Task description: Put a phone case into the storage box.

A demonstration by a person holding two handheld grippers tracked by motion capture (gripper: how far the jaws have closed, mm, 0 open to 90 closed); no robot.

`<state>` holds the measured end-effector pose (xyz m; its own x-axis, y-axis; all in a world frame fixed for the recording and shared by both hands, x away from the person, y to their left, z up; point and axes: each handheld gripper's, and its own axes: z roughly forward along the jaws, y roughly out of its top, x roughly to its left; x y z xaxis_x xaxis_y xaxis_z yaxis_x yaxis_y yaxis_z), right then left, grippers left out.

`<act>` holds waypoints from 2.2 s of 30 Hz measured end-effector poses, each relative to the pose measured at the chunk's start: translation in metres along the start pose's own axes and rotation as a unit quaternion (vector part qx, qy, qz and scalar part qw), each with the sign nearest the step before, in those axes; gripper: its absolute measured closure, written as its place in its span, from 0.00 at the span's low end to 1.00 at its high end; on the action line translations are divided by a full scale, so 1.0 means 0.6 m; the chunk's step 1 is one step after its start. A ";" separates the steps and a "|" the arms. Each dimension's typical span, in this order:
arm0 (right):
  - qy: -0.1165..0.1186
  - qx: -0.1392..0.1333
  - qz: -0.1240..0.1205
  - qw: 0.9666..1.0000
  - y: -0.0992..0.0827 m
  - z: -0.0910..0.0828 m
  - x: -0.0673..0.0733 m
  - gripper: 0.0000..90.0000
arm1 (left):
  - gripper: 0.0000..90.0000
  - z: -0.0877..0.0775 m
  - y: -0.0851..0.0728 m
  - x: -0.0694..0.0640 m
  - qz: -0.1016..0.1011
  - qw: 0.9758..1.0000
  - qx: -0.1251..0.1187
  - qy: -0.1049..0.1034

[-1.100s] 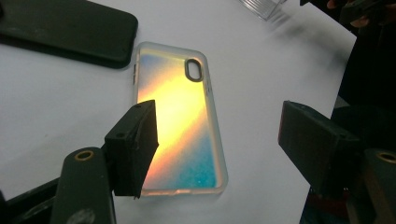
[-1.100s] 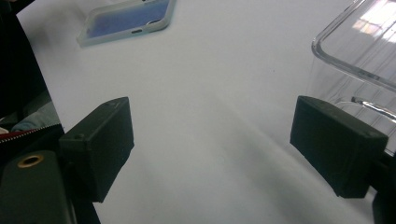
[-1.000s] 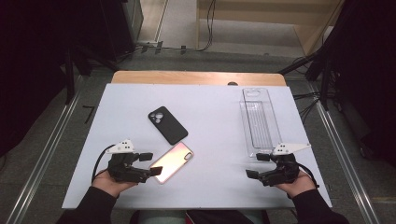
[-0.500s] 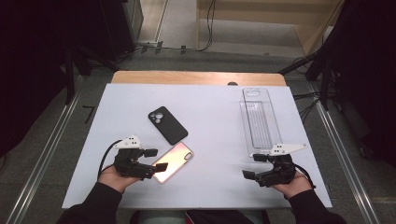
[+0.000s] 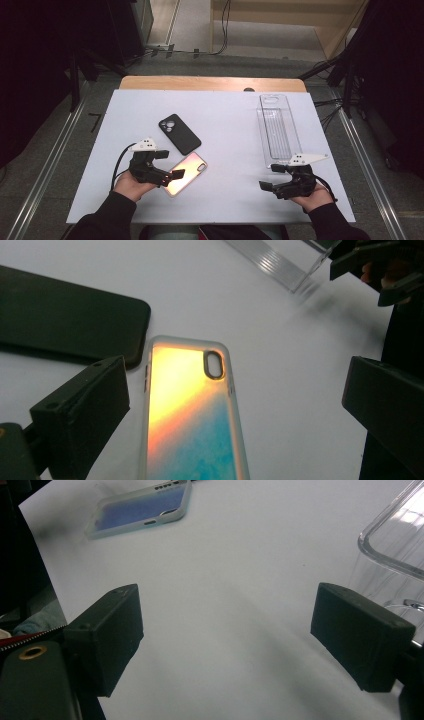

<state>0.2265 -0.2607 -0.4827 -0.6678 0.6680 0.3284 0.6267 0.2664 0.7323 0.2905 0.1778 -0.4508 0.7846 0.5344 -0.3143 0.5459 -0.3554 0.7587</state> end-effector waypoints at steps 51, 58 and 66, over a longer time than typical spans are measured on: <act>-0.016 0.009 -0.001 1.000 -0.003 -0.006 -0.004 0.13 | 0.00 0.082 -0.031 0.007 0.032 0.994 0.070 0.071; -0.018 0.010 0.000 1.000 -0.004 -0.006 -0.005 0.13 | 0.00 0.098 -0.040 0.004 0.049 0.991 0.103 0.070; -0.019 0.012 0.000 1.000 -0.004 -0.005 -0.005 0.13 | 0.00 0.102 -0.050 -0.004 0.078 0.988 0.095 0.090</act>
<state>0.2260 -0.2655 -0.4837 -0.6528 0.6936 0.3047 0.6358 0.2828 0.7182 0.2900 0.1406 -0.5078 0.8076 0.5839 -0.0827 0.4817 -0.5722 0.6637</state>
